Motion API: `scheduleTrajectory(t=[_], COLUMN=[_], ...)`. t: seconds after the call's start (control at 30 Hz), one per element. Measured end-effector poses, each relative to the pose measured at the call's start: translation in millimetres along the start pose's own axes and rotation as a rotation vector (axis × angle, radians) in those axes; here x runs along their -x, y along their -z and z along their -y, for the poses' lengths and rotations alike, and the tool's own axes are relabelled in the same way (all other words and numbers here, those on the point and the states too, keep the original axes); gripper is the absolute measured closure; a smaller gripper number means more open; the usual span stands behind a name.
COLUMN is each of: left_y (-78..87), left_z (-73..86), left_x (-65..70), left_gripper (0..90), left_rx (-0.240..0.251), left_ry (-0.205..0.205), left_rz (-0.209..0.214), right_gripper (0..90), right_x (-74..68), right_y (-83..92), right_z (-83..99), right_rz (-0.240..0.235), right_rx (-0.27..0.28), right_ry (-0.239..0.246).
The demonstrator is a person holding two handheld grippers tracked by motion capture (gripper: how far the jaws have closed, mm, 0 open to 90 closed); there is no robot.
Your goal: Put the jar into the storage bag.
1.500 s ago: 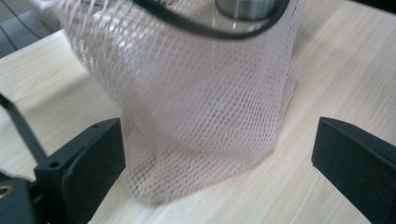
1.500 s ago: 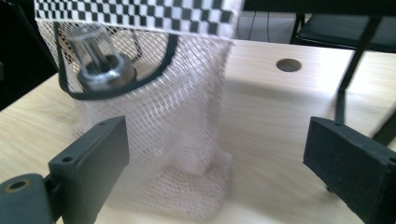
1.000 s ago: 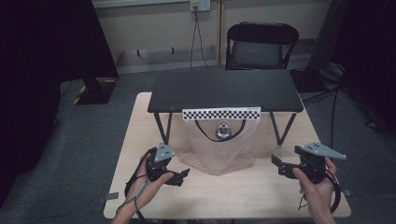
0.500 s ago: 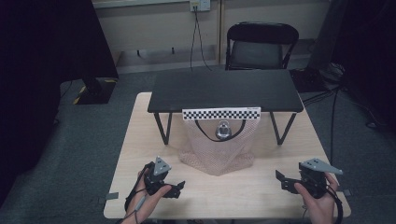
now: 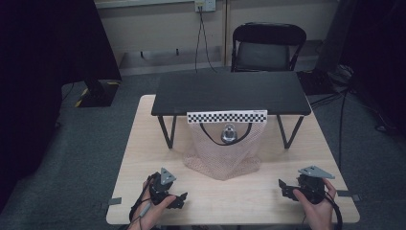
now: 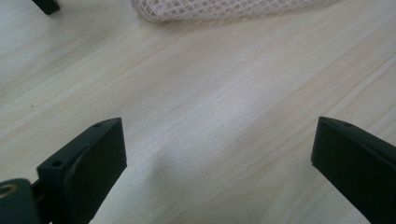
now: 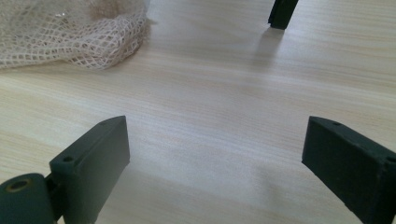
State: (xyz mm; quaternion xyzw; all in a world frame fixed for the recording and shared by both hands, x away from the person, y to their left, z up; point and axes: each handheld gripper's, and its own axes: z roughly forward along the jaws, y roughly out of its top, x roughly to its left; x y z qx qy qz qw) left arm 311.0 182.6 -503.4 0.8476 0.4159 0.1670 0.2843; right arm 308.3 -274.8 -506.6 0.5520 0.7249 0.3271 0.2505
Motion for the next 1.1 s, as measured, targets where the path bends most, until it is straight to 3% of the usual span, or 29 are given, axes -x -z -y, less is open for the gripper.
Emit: scheduleTrajectory(t=[0.27, 0.53, 0.67, 0.77, 1.1], left_y=[-7.3, -12.2, -14.7, -15.4, -15.3], left_z=[3.1, 4.5, 5.4, 5.8, 6.8], left_x=[-2.2, -4.4, -5.3, -5.1, -5.1], left_gripper=[3.0, 3.1, 0.4, 0.0, 0.0], left_rx=[-0.051, -0.087, -0.100, -0.097, -0.089], left_ry=[0.015, 0.019, 0.028, 0.038, 0.039], left_rz=[0.010, 0.008, 0.028, 0.038, 0.039], right_gripper=[5.3, 3.8, 0.9, 0.0, 0.0], right_x=[-0.6, 2.0, 2.5, 3.2, 3.3], right_y=[-11.9, -23.6, -25.6, -27.6, -27.6], right_z=[1.3, 5.1, 6.5, 10.2, 10.4], right_rz=[0.032, 0.063, 0.065, 0.056, 0.056], right_rx=[-0.053, -0.099, -0.087, -0.048, -0.047], right_ry=[0.014, -0.031, -0.036, -0.027, -0.027])
